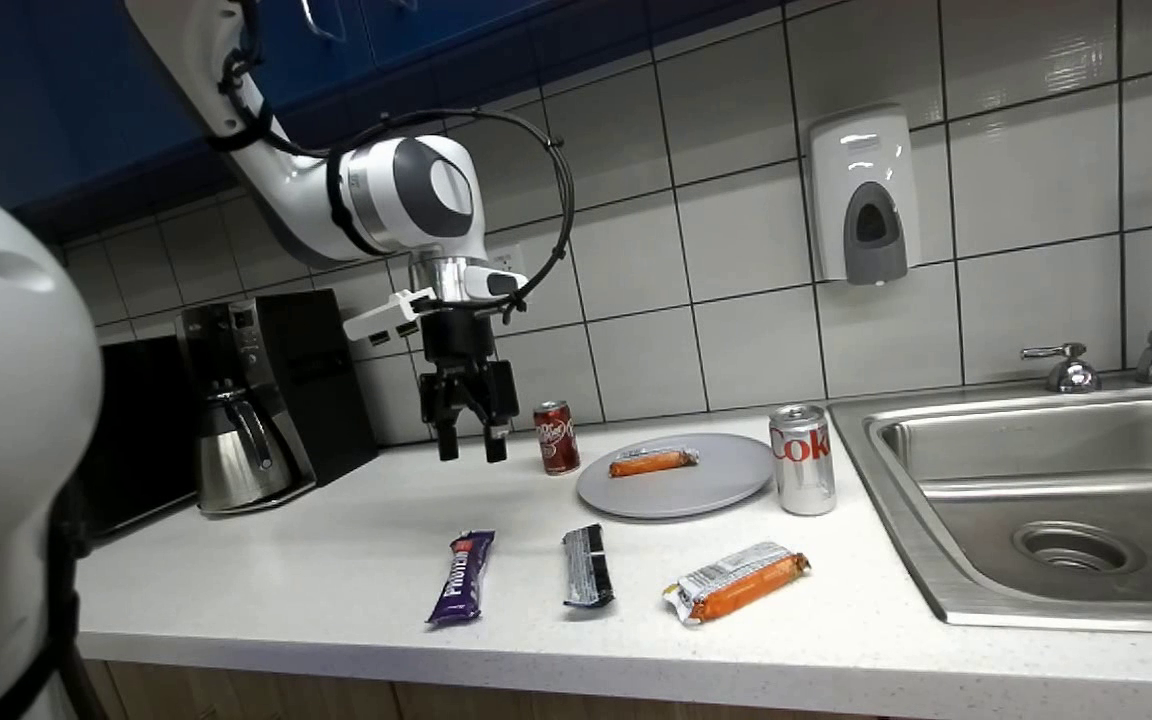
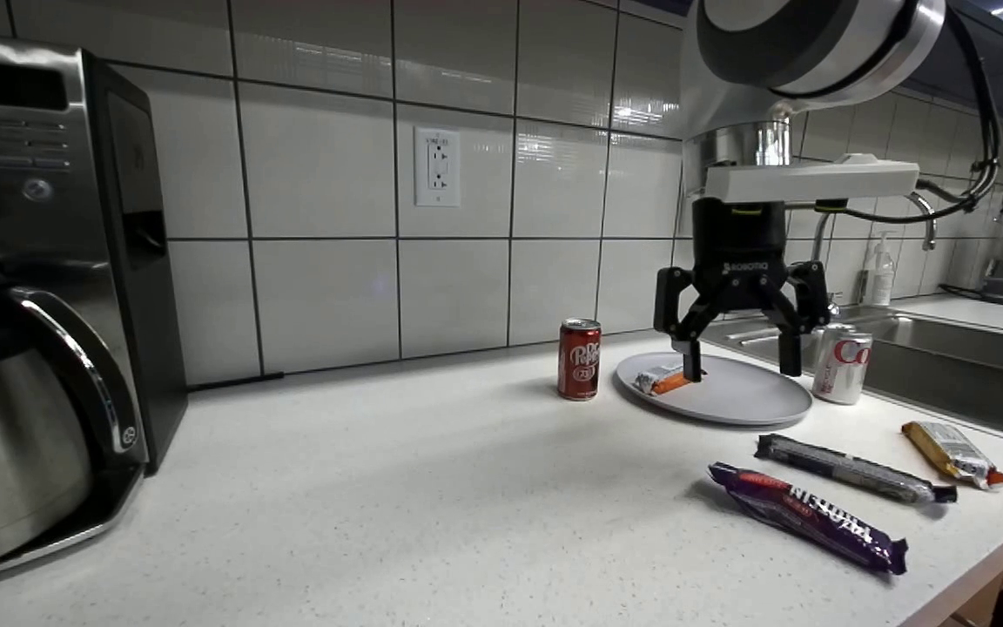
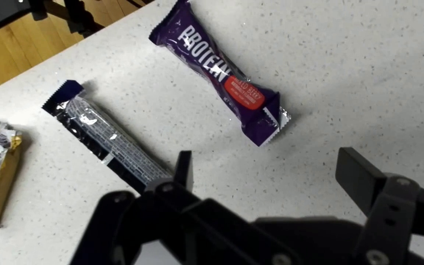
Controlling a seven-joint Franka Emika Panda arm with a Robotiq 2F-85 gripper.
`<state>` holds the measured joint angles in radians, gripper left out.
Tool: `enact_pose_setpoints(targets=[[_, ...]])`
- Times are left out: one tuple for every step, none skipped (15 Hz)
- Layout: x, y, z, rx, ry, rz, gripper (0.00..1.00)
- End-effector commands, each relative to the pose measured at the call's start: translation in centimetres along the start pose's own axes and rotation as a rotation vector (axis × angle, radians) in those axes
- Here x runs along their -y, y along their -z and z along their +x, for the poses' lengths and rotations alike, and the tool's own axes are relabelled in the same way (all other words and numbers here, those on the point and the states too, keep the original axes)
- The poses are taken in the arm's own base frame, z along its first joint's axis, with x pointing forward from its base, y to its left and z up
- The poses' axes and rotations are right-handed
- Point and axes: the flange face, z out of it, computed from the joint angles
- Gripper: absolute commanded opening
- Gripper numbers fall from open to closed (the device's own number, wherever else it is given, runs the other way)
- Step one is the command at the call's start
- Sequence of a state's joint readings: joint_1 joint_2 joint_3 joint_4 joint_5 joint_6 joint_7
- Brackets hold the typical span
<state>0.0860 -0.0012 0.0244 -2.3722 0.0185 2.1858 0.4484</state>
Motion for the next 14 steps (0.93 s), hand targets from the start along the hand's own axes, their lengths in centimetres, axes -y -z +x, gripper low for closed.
enact_pose_setpoints(targets=[[-0.1, -0.1, -0.1, 0.002, 0.005, -0.005, 1.0], [-0.1, -0.2, -0.1, 0.002, 0.008, -0.008, 1.0], [-0.1, -0.2, -0.1, 0.003, 0.009, -0.008, 1.0], [-0.1, -0.2, -0.1, 0.003, 0.01, -0.008, 1.0], [-0.1, -0.2, -0.1, 0.003, 0.01, -0.008, 1.0], [-0.1, -0.2, -0.1, 0.003, 0.01, -0.008, 1.0], [-0.1, -0.2, -0.1, 0.003, 0.011, -0.008, 1.0], [0.2, 0.1, -0.3, -0.017, 0.04, -0.011, 1.0], [0.4, 0.2, -0.6, -0.029, 0.064, -0.008, 1.0], [0.6, 0.3, -1.1, -0.041, 0.093, -0.014, 1.0], [0.7, 0.2, -1.3, -0.048, 0.116, -0.033, 1.0], [0.9, 0.1, -1.8, -0.056, 0.147, -0.044, 1.0], [1.1, 0.0, -2.1, -0.064, 0.173, -0.058, 1.0], [1.3, -0.1, -2.6, -0.075, 0.204, -0.076, 1.0]])
